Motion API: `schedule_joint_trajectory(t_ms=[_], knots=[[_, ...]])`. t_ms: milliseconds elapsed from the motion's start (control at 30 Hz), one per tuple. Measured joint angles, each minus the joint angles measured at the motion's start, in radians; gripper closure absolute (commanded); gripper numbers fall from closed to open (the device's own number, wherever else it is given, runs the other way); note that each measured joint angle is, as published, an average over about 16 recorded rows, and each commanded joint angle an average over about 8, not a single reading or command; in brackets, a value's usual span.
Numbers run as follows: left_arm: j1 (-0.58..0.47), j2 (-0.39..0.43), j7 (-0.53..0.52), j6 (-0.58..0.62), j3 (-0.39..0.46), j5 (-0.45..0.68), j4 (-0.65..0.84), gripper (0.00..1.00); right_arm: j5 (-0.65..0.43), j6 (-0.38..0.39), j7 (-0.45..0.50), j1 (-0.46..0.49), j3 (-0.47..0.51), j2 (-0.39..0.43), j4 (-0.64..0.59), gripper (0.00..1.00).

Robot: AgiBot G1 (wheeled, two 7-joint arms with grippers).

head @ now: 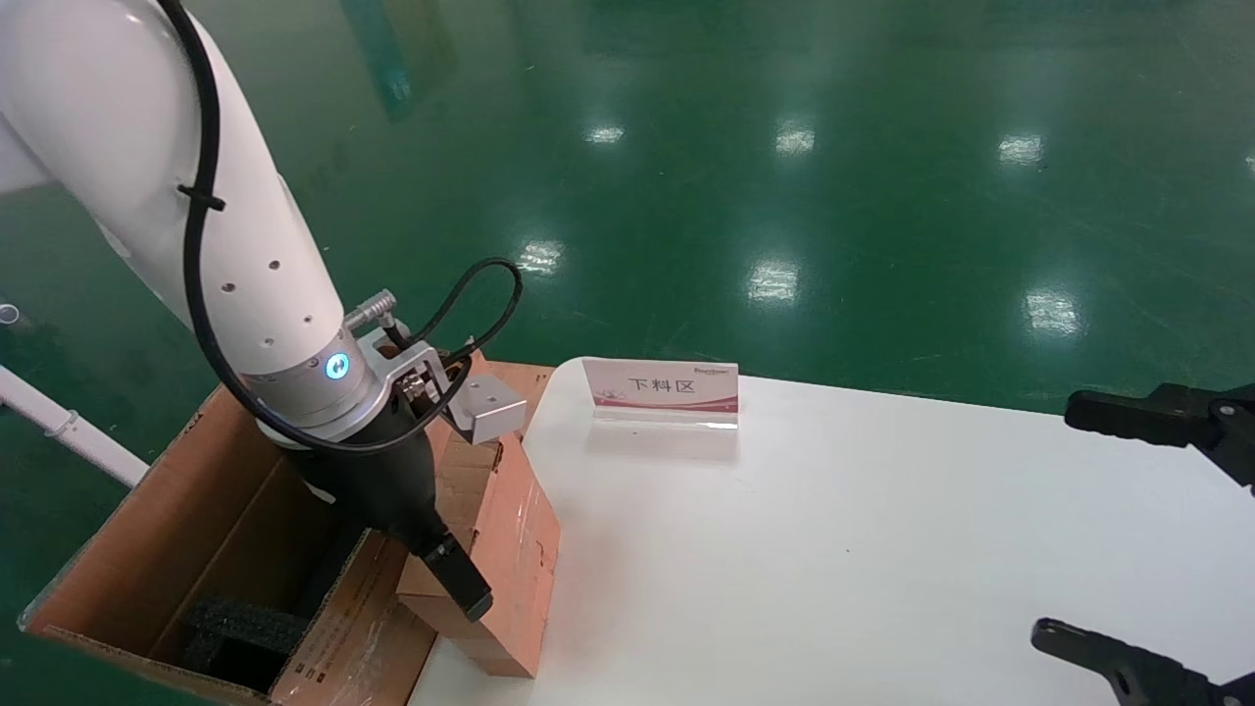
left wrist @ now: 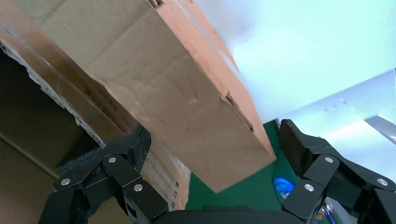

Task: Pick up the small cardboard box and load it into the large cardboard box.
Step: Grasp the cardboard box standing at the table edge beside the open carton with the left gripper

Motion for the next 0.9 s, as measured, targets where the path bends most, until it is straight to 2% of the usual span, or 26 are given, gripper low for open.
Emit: schedule_joint_trajectory(t_ms=[900], knots=[[0.031, 0.046, -0.101, -0.042, 0.040, 0.088, 0.001, 0.00, 0.001, 0.001, -0.001, 0.000, -0.002, 0.001, 0.000, 0.00]])
